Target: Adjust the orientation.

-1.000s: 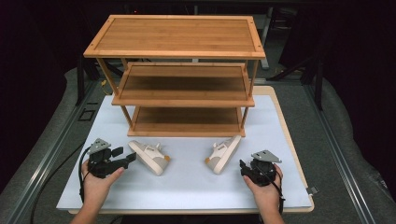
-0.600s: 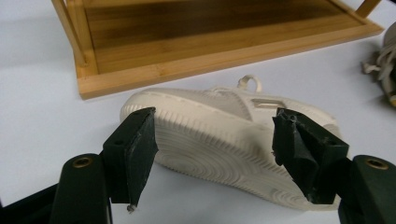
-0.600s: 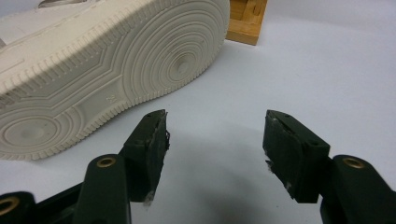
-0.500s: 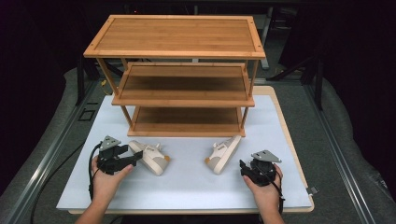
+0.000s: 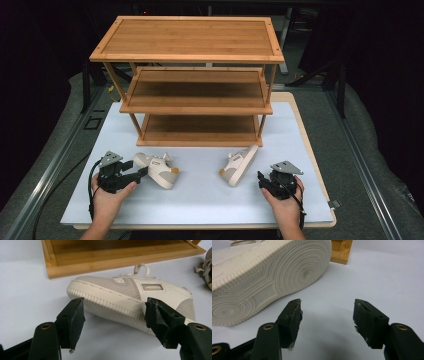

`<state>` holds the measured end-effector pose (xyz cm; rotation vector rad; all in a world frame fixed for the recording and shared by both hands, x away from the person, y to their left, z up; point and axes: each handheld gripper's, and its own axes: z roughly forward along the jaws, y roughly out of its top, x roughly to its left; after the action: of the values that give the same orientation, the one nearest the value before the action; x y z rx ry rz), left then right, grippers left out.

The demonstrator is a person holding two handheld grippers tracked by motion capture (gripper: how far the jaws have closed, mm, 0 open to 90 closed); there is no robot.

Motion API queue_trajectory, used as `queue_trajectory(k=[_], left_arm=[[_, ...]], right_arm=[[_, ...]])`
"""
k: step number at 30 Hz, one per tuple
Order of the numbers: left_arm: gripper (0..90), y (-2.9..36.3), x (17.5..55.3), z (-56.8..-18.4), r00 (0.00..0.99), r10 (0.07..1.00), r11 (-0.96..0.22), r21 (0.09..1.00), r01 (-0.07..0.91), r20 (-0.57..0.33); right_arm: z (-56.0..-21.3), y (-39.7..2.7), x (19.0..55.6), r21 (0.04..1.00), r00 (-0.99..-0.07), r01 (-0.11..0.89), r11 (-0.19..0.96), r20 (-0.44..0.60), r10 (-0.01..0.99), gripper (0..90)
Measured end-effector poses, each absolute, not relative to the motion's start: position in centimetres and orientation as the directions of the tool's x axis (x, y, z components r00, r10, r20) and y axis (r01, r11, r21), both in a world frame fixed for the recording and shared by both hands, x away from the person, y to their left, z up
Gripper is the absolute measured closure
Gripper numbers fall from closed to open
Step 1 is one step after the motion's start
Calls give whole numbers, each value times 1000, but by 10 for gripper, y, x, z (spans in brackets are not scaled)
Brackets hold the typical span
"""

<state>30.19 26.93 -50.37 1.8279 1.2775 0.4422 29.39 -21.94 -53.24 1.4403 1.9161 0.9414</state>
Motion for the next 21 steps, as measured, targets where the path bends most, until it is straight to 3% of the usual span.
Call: queue_trajectory(k=[13, 21], left_arm=[[363, 286, 285, -515, 389, 891, -80, 762, 643, -234], [398, 293, 272, -524, 369, 910, -113, 741, 662, -191]], right_arm=[[-531, -223, 290, 797, -261, 580, 167, -13, 965, 391], [-531, -222, 289, 795, -263, 583, 166, -9, 965, 391]])
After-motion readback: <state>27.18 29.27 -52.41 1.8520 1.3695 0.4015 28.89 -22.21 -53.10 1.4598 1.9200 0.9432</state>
